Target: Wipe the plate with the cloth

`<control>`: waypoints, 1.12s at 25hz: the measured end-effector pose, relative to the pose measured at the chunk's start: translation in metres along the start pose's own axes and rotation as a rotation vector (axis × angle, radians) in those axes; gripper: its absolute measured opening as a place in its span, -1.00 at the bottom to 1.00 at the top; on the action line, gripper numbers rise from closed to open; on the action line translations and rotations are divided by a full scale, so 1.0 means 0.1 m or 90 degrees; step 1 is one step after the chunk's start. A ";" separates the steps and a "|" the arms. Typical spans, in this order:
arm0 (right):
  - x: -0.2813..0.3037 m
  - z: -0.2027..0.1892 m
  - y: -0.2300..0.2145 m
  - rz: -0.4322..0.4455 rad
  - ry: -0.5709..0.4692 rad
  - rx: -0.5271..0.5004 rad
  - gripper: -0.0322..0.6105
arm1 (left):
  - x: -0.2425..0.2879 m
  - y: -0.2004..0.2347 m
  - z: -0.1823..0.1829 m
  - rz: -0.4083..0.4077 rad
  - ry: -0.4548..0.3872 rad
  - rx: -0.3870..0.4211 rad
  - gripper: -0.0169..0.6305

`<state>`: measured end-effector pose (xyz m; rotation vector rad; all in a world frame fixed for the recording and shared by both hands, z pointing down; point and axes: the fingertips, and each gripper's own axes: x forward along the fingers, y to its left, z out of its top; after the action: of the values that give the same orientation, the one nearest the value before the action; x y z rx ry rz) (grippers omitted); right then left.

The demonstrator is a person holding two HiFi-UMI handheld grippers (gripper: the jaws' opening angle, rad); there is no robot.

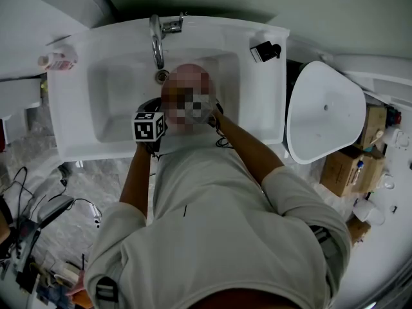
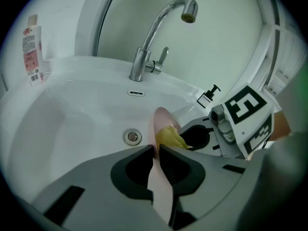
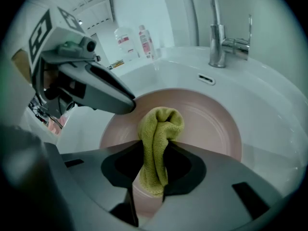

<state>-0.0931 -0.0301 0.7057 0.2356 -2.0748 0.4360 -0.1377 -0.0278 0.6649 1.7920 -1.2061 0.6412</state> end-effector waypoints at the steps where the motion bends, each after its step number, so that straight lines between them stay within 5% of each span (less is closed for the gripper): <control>1: 0.01 -0.03 0.06 0.008 0.005 -0.010 -0.54 | 0.00 0.01 -0.01 0.001 0.002 0.000 -0.78; 17: 0.08 -0.87 0.08 0.039 0.155 0.017 -0.54 | -0.02 0.09 -0.12 0.004 0.010 -0.022 -0.78; 28: 0.08 -1.00 -0.32 -0.034 0.169 0.217 -0.54 | 0.03 0.06 -0.11 -0.004 0.009 -0.023 -0.79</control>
<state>-0.0076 -0.0199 0.7664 0.4100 -1.7243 0.7479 -0.1412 -0.0206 0.6743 1.7578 -1.1955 0.6233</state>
